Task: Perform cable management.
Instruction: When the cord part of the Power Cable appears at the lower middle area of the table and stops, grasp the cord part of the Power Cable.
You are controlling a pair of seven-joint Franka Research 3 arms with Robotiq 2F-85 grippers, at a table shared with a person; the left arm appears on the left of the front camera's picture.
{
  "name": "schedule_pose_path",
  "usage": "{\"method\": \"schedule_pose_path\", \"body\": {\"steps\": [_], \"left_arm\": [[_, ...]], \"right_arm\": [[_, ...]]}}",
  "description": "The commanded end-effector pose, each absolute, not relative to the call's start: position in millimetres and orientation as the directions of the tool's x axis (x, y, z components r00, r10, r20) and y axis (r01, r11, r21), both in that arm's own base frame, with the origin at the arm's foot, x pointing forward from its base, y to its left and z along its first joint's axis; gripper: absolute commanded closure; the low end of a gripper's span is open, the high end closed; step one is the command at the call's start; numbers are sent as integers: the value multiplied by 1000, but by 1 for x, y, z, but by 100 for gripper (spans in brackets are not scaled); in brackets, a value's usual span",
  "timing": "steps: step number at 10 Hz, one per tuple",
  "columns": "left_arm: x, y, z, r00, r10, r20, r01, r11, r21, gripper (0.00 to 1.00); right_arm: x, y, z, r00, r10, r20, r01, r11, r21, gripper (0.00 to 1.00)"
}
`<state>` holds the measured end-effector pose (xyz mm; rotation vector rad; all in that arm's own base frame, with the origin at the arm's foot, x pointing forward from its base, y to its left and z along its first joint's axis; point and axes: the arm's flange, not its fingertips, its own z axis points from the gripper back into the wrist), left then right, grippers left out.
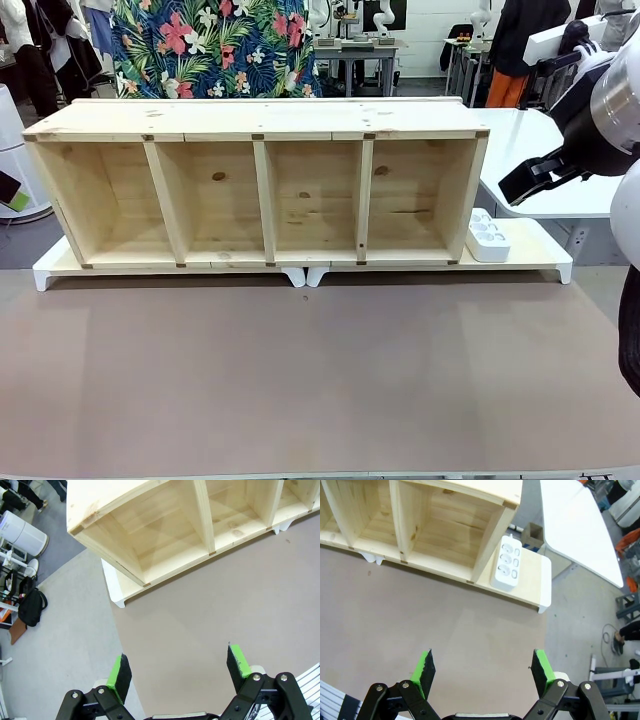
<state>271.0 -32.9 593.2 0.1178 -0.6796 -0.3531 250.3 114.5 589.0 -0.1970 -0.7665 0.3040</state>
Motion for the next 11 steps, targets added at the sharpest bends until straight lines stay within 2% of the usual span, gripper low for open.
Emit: {"method": "schedule_pose_path", "body": {"steps": [1,11], "left_arm": [[271,-32,594,716,-355,601,279,935,219,0],[271,-32,594,716,-355,601,279,935,219,0]], "right_arm": [[250,114,589,680,337,651,-195,939,-282,0],[250,114,589,680,337,651,-195,939,-282,0]]}}
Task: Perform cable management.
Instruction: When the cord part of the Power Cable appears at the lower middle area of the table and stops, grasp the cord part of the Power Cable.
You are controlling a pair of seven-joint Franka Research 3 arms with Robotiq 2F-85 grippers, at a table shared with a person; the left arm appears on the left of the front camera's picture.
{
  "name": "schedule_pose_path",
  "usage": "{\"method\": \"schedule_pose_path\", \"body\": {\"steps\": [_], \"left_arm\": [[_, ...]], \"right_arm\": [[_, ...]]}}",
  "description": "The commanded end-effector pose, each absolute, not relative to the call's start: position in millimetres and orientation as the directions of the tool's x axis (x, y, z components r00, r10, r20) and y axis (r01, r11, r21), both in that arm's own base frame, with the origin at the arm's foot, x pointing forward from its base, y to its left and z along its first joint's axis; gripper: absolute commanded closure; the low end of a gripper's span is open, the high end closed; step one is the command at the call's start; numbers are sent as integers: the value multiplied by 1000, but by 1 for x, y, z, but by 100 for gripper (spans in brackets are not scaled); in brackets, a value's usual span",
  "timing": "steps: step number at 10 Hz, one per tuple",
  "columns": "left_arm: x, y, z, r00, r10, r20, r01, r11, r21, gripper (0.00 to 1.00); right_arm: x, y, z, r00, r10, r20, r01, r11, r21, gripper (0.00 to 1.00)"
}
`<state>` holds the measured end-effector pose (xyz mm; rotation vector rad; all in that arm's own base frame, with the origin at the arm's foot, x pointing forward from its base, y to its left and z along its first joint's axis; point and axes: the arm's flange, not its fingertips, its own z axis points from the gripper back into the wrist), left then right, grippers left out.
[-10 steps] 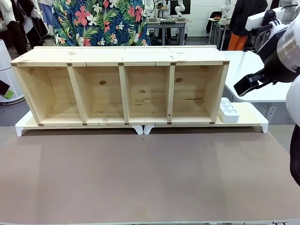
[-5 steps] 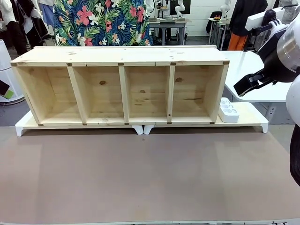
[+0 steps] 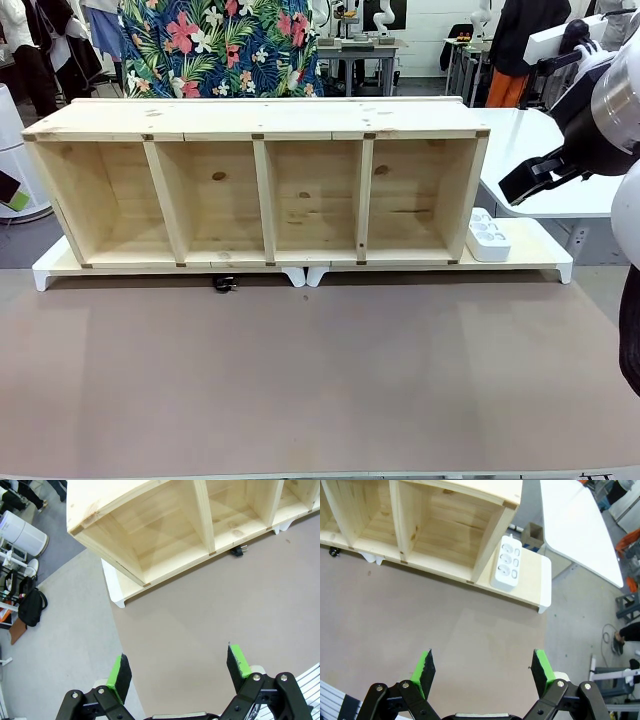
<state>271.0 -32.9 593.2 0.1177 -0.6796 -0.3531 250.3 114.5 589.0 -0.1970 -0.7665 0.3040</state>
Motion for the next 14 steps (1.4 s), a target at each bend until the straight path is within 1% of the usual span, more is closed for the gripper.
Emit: {"method": "schedule_pose_path", "body": {"steps": [1,14], "left_arm": [[271,-32,594,716,-355,601,279,935,219,0],[271,-32,594,716,-355,601,279,935,219,0]], "right_arm": [[250,114,589,680,337,651,-195,939,-282,0],[250,114,589,680,337,651,-195,939,-282,0]]}}
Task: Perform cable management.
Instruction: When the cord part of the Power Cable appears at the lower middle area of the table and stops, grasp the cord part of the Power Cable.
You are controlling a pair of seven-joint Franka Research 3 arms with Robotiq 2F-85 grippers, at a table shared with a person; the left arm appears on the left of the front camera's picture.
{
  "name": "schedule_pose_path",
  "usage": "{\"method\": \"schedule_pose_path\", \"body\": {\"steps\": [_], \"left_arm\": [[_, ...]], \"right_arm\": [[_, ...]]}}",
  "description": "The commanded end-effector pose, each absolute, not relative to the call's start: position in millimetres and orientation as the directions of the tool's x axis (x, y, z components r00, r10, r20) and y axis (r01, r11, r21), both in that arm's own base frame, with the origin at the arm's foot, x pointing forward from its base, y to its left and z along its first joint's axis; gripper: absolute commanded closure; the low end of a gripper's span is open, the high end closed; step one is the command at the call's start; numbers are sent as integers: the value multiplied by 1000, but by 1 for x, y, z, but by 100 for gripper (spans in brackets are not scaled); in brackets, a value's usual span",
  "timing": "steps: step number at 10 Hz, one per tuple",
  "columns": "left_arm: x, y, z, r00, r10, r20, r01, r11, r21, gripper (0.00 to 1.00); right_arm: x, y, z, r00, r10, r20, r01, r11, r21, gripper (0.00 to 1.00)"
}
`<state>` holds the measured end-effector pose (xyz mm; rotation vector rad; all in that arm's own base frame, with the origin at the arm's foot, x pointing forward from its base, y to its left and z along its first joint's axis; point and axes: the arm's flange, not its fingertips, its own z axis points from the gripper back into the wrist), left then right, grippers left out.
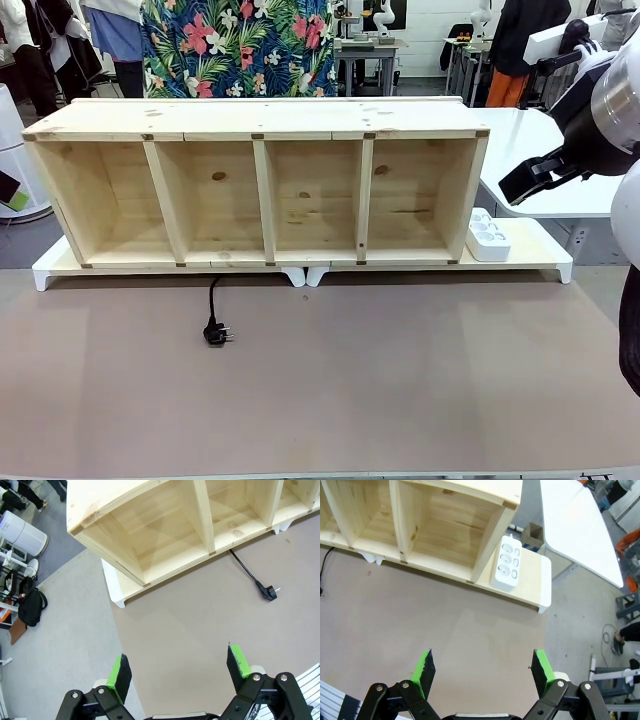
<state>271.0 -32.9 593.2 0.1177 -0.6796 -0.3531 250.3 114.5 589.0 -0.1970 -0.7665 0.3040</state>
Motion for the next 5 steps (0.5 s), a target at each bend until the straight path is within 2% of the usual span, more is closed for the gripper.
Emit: {"method": "schedule_pose_path", "body": {"steps": [1,5], "left_arm": [[271,-32,594,716,-355,601,279,935,219,0],[271,-32,594,716,-355,601,279,935,219,0]], "right_arm": [[250,114,589,680,337,651,-195,939,-282,0],[250,114,589,680,337,651,-195,939,-282,0]]}}
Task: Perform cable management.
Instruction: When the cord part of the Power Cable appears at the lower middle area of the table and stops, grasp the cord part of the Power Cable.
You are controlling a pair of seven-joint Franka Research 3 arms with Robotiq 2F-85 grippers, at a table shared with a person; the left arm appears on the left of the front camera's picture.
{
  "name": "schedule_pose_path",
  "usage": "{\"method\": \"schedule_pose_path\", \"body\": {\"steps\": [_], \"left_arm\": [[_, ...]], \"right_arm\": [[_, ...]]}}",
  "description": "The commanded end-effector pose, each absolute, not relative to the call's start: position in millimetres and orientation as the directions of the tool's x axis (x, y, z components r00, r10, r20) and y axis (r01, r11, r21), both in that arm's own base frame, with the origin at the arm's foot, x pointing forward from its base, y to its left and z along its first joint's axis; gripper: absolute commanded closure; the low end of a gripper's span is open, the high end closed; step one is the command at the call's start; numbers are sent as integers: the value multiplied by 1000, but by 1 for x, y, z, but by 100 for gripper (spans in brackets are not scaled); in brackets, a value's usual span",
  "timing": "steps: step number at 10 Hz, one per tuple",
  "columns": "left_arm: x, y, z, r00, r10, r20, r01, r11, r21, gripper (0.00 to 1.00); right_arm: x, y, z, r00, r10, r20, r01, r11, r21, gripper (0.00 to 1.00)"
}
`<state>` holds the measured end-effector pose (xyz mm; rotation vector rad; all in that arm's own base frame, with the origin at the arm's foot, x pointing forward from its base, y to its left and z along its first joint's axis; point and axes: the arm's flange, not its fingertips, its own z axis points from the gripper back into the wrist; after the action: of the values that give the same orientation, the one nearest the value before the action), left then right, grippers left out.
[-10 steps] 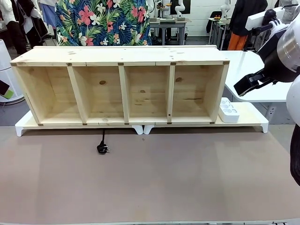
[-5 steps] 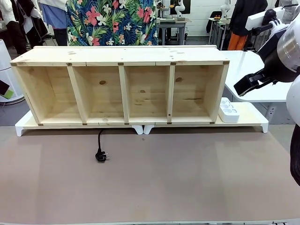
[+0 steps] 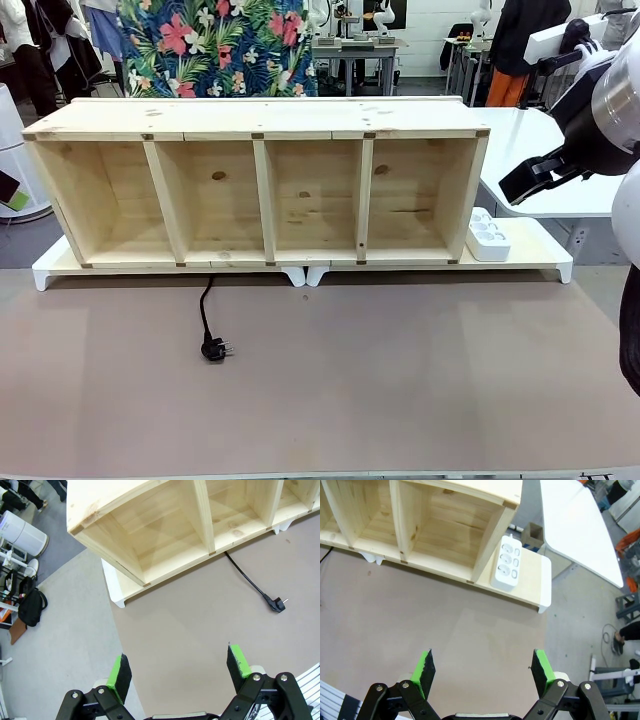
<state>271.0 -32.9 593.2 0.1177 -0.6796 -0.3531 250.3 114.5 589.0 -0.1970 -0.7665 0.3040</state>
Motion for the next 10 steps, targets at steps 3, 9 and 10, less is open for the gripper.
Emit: {"method": "schedule_pose_path", "body": {"steps": [3,9,10], "left_arm": [[271,-32,594,716,-355,601,279,935,219,0],[271,-32,594,716,-355,601,279,935,219,0],[271,-32,594,716,-355,601,279,935,219,0]], "right_arm": [[250,114,589,680,337,651,-195,939,-282,0],[250,114,589,680,337,651,-195,939,-282,0],[250,114,589,680,337,651,-195,939,-282,0]]}}
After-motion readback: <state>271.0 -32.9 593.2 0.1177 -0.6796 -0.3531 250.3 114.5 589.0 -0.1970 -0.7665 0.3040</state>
